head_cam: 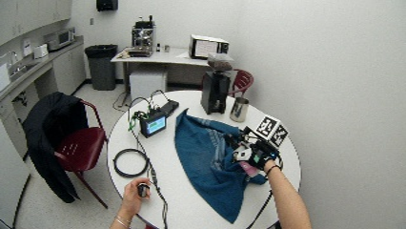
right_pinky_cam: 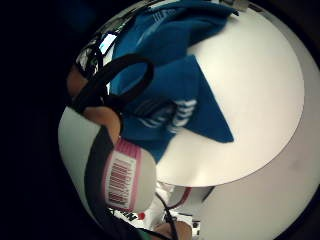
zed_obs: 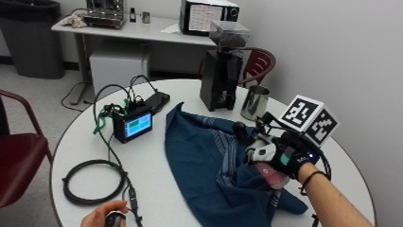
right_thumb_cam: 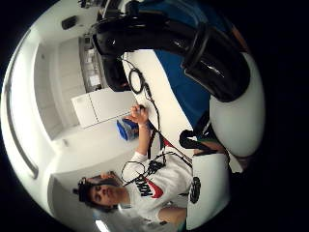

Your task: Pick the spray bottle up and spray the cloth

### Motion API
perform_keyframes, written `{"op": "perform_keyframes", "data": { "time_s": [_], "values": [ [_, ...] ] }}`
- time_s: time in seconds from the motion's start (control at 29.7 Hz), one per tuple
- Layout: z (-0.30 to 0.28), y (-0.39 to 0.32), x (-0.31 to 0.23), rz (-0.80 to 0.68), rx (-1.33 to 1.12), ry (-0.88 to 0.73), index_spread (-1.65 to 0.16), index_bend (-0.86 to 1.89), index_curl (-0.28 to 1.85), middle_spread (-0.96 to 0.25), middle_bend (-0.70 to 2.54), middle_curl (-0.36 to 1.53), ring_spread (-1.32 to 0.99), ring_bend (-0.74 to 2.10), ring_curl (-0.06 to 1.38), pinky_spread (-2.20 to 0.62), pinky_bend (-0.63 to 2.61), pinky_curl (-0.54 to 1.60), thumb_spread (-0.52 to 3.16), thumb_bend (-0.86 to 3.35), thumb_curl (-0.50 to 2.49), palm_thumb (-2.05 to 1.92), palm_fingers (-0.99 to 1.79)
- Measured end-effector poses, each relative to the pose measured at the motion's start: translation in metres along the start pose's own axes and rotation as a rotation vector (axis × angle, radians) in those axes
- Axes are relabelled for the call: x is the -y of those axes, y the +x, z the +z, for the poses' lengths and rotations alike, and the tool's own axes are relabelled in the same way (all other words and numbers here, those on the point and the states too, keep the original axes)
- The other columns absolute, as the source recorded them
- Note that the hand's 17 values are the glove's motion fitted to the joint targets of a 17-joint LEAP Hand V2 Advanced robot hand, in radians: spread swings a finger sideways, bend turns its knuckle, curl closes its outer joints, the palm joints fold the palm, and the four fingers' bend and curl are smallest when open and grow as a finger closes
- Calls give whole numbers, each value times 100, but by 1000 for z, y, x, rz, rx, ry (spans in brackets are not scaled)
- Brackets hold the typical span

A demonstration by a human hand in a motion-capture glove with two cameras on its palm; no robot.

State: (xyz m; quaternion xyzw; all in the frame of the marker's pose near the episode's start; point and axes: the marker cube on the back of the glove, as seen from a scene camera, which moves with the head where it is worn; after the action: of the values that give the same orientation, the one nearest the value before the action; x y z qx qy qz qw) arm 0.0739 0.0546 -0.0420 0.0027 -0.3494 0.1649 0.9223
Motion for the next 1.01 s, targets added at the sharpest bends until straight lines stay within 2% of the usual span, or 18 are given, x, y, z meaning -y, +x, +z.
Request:
{"op": "perform_keyframes", "data": {
  "time_s": [0.1, 0.24, 0.47, 0.67, 1.01],
  "values": [
    [-15, -27, -4, -58, 40, 86, -18, 9, 23, -11, 36, 52, -12, 55, 48, -9, 46, 40, 41, -3, 74, 102, 109],
    [-26, -75, -1, -213, 144, 203, -18, 7, 21, -11, 35, 52, -12, 58, 48, -8, 44, 40, 50, -4, 72, 98, 106],
    [22, -112, 18, -347, 203, 224, -20, 9, 22, -10, 36, 51, -12, 56, 47, -4, 35, 38, 76, -2, 67, 95, 98],
    [90, -101, 47, -413, 216, 187, -21, 10, 22, -10, 33, 49, -12, 53, 45, -2, 33, 37, 87, -2, 64, 95, 97],
    [162, -37, 72, -338, 195, 133, -24, 11, 24, -12, 27, 46, -14, 48, 42, -1, 31, 36, 92, -2, 58, 95, 97]
  ]
}}
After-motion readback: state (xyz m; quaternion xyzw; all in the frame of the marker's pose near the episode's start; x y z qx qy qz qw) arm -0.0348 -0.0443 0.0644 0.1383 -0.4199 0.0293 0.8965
